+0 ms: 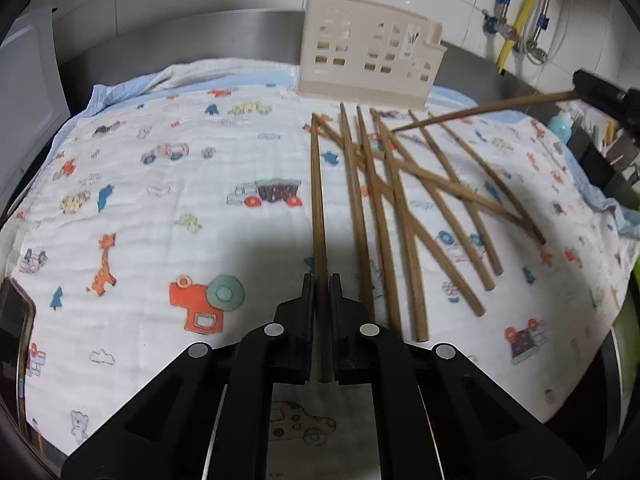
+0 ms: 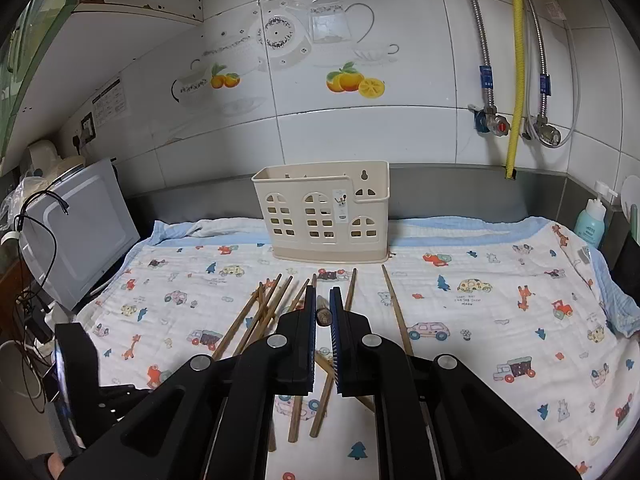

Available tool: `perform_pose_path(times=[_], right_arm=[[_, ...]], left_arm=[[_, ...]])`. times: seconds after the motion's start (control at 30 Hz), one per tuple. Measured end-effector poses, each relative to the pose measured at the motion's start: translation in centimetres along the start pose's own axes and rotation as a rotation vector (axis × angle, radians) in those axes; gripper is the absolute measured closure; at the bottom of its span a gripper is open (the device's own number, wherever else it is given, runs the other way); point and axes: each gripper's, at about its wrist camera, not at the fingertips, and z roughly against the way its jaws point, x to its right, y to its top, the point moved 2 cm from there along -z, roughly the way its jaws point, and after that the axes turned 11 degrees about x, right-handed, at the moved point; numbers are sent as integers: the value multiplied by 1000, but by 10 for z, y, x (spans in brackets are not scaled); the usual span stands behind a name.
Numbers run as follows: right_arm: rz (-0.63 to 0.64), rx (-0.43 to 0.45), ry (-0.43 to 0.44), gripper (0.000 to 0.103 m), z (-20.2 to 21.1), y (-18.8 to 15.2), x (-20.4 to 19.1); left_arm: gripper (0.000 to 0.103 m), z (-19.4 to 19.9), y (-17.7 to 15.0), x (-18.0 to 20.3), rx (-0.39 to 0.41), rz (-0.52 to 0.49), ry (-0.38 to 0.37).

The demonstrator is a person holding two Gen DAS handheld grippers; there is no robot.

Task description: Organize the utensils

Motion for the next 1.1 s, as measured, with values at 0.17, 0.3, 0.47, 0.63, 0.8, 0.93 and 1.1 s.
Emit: perform_pose_path(times=[0.17,0.3,0.47,0.63,0.8,0.93,1.1], right_arm=[[0,8,3,96,-2,6,-2],[4,17,14,96,-5,15,-5],[16,23,25,96,-10,28,-7],[16,29,40,96,-15,42,-6],[26,32,51,96,-19,54,-8],[39,39,50,96,-18,52,-12],[43,43,44,96,-15,48,-12]], left_arm=[[97,22,22,-2,75,4,-27],[97,37,43,-4,150,-6,-41],[98,44,65,-7,217,-22,-64],[97,48,81,-5,271,-47,-101],[97,47,92,0,301,-84,-117],[97,47,93,1,304,-84,-125],[97,46,91,1,297,-92,-125]])
